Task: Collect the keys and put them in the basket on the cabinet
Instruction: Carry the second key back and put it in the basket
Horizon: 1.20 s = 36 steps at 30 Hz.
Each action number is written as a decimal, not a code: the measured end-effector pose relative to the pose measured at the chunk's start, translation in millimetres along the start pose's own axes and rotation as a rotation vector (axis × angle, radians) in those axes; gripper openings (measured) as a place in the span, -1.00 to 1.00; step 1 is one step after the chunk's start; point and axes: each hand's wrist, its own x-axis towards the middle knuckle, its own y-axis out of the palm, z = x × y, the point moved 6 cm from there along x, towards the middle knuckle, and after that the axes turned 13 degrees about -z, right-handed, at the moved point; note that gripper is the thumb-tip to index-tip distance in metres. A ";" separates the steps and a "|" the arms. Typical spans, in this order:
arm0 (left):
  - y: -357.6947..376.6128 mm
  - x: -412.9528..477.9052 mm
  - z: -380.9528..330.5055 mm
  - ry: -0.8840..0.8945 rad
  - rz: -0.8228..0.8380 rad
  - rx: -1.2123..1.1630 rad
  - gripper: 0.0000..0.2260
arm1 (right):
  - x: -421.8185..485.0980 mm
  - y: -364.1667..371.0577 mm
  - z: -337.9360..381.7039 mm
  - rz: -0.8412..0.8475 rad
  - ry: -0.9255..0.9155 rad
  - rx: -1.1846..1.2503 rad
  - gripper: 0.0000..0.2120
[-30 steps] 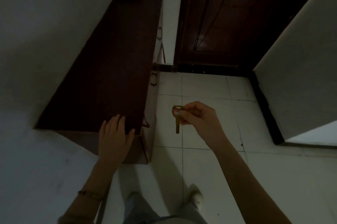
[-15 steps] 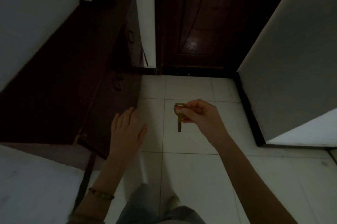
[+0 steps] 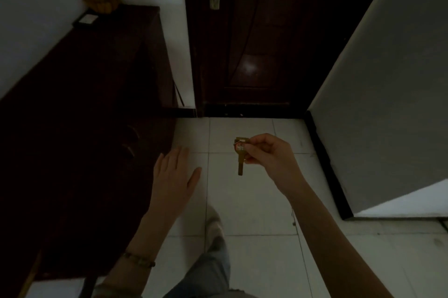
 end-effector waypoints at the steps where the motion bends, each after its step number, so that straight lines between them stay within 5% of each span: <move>1: 5.2 16.9 1.5 0.000 -0.006 -0.008 -0.23 | 17.6 3.6 3.2 0.004 -0.003 -0.004 -0.90; 16: 37.8 250.0 30.5 0.034 -0.130 -0.014 -0.45 | 246.6 90.7 51.9 0.062 0.020 0.041 -0.88; 36: 78.4 528.9 121.2 -0.180 -0.336 0.111 -0.53 | 557.7 259.4 86.6 0.397 0.005 0.016 -0.93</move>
